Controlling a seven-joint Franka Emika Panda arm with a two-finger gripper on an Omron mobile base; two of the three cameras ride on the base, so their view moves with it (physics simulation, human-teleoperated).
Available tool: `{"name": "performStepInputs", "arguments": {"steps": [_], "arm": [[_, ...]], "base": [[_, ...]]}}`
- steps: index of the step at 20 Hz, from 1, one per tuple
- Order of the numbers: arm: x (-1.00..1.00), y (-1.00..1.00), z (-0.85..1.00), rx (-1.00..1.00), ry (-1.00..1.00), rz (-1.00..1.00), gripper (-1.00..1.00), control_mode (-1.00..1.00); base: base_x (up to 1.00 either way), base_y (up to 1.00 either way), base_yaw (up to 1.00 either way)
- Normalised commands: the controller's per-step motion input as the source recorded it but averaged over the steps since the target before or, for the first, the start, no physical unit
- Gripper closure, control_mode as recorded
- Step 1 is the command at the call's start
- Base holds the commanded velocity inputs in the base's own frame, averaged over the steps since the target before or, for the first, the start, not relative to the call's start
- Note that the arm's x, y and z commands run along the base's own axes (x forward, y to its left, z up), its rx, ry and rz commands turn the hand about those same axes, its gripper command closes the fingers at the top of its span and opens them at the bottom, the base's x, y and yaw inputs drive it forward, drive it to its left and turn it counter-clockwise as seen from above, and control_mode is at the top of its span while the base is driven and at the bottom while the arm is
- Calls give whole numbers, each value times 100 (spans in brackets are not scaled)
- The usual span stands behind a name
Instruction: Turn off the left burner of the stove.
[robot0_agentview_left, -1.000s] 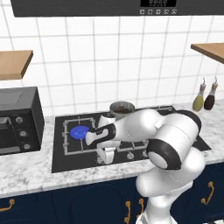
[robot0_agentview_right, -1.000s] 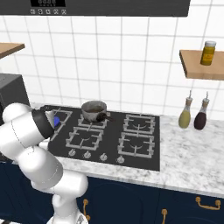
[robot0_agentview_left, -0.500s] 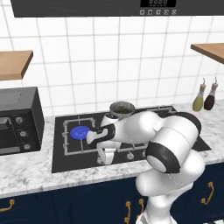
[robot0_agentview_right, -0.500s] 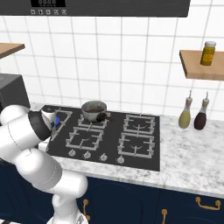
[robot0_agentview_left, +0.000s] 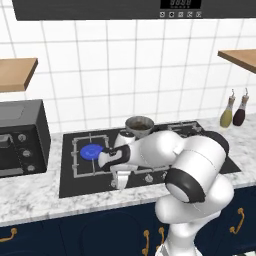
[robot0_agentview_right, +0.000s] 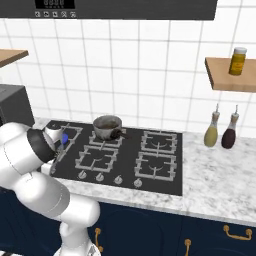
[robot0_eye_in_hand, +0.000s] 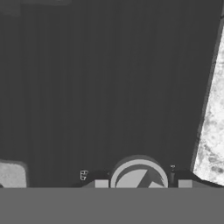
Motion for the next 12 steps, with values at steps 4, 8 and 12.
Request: {"name": "performStepInputs", "arguments": {"steps": [4, 8, 12], "arm": [[1, 4, -4, -4, 0, -4, 100, -100], [12, 38, -16, -5, 5, -26, 100, -100], [10, 37, -7, -4, 3, -36, 100, -100]], "base": [[0, 0, 0], [0, 0, 0], [0, 0, 0]]}}
